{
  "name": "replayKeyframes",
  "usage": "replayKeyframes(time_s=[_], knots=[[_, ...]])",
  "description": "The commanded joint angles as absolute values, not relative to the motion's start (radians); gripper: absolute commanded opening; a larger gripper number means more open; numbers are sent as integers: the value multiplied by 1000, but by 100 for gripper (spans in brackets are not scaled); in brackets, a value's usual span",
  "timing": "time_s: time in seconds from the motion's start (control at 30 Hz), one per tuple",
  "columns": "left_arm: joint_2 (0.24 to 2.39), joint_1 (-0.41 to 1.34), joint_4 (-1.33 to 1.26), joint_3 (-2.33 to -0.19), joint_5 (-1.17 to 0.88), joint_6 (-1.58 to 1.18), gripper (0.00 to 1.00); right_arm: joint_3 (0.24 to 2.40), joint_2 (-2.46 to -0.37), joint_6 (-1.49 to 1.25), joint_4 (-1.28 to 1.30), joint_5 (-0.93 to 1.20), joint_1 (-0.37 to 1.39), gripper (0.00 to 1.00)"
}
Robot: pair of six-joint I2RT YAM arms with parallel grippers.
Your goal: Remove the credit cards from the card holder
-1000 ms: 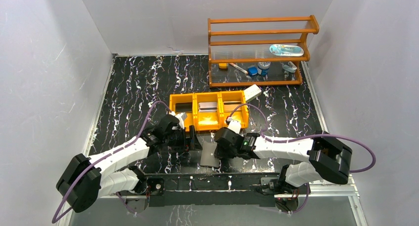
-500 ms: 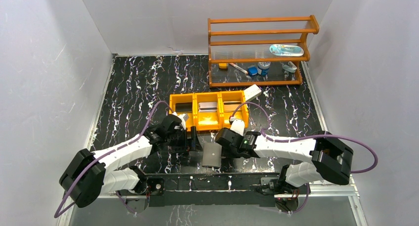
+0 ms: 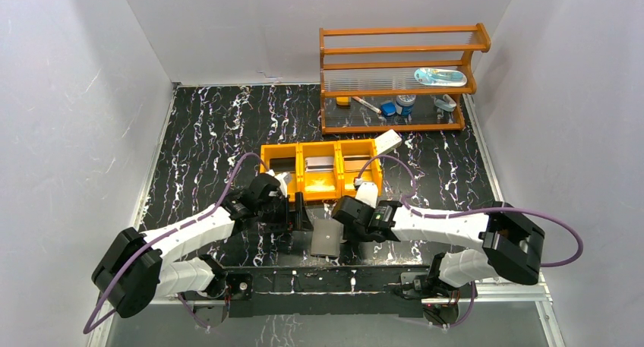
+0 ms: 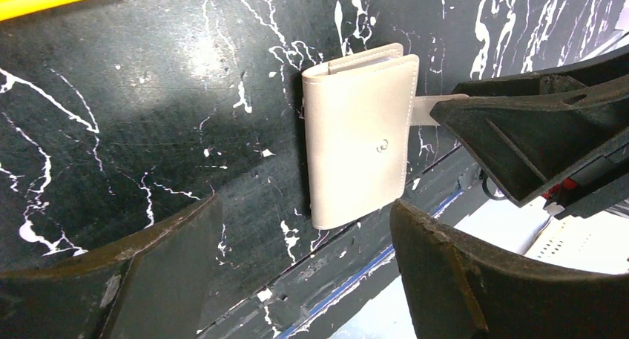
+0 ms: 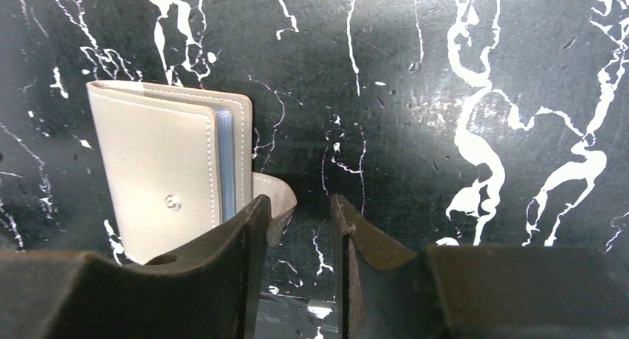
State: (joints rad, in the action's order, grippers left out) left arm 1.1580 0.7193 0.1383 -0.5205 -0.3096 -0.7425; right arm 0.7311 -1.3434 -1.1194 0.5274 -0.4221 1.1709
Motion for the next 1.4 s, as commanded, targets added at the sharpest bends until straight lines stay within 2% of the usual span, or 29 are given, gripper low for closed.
replayKeyframes(time_s=[0.0,0.13,0.47,0.77,1.07,1.17,1.37], knots=[[1152,730,155,-563,-343,-723,81,720,-1296,-1105,456,-417,1162,41],[1148,731,161,-566,-343,-722,81,686,-1284,-1105,387,-364,1141,31],[1119,735,176,-554,-325,-736,81,651,-1281,-1141,409,-342,1121,30],[1115,737,179,-554,-321,-744,81,604,-1240,-1137,318,-303,1113,26],[1094,739,185,-552,-309,-748,80,608,-1199,-1135,331,-307,1104,2],[1060,739,234,-564,-241,-726,79,631,-1164,-1121,359,-325,1104,1],[945,738,450,-641,28,-719,85,693,-1079,-1051,350,-309,1103,2]])
